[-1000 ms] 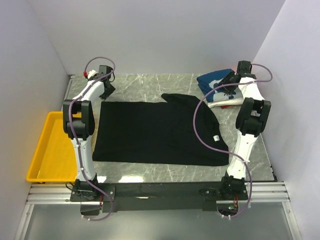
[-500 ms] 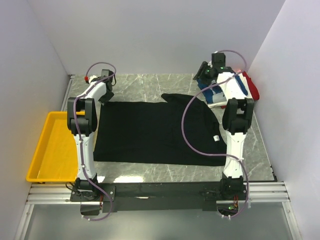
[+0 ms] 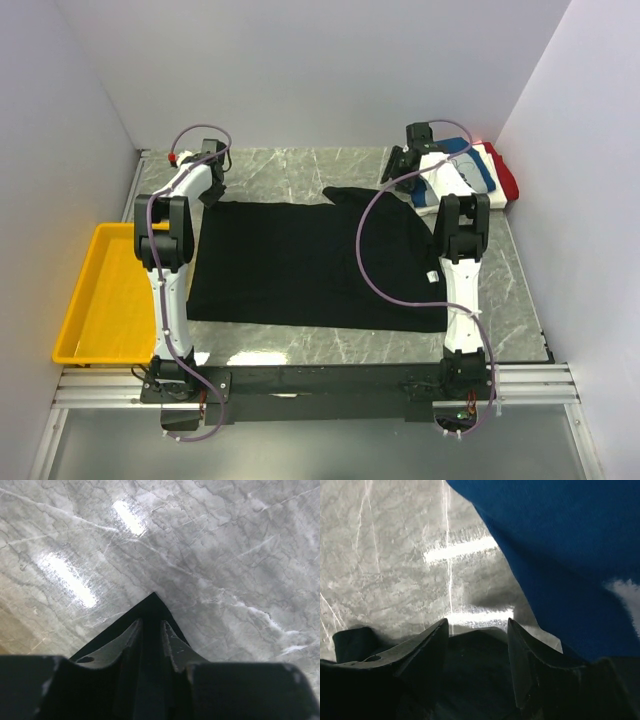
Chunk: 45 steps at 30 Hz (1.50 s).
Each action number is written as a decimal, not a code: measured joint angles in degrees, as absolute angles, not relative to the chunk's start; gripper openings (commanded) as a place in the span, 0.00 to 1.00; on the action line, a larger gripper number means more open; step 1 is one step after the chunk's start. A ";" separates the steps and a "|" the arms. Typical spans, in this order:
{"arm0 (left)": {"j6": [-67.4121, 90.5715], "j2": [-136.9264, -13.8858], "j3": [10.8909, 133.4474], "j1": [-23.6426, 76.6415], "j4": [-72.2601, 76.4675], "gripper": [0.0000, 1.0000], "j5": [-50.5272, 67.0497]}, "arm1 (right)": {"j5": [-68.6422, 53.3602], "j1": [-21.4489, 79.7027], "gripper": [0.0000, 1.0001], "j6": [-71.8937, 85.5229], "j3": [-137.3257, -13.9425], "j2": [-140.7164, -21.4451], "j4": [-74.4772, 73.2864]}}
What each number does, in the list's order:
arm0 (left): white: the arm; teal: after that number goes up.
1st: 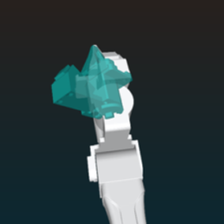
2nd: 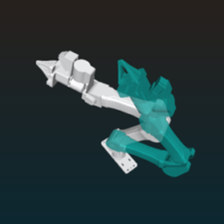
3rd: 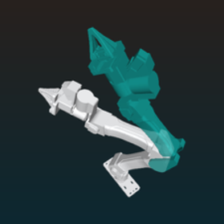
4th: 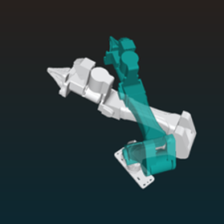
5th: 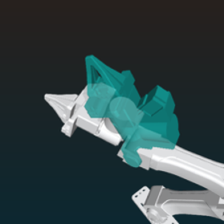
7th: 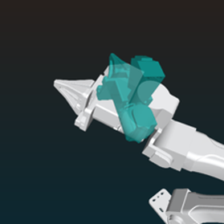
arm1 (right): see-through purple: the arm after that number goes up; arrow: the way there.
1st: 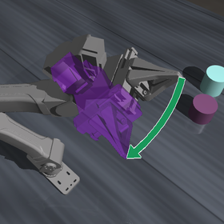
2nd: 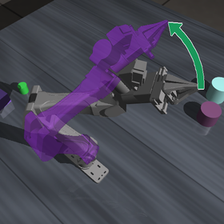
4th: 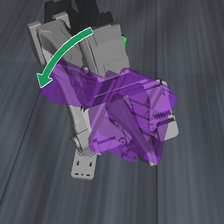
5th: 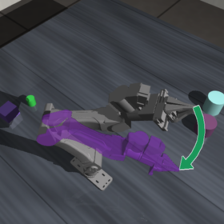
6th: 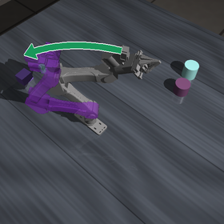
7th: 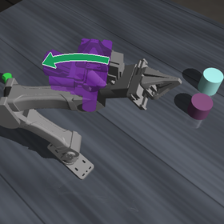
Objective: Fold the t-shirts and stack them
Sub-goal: Fold the tshirt
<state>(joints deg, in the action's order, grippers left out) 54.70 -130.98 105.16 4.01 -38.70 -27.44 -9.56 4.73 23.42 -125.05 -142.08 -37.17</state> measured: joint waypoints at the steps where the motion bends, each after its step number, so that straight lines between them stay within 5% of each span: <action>1: 54.70 -130.98 105.16 4.01 -38.70 0.23 -27.44 | -9.13 4.86 0.58 23.22 -125.80 -142.41 -37.60; 12: 54.65 -130.98 105.12 3.92 -38.57 0.07 -27.16 | -6.17 8.54 0.55 22.44 -125.64 -142.78 -38.85; 14: 54.68 -130.98 105.12 3.92 -38.46 0.01 -26.98 | -5.63 8.88 0.50 22.33 -124.38 -142.23 -38.22; 18: 54.65 -130.98 105.01 3.92 -38.15 0.01 -26.81 | -5.37 9.13 0.25 22.22 -122.13 -141.18 -37.71; 25: 54.48 -130.76 104.53 3.92 -37.45 0.01 -26.74 | -5.28 9.13 0.00 21.74 -118.96 -139.31 -37.21; 45: 53.17 -127.26 103.70 3.92 -36.64 0.01 -24.67 | -1.63 6.09 0.00 22.02 -112.60 -124.29 -35.09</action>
<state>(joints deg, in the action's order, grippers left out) 53.17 -127.26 103.70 3.92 -36.64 -24.67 -1.63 6.09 22.02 -112.60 -124.29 -35.09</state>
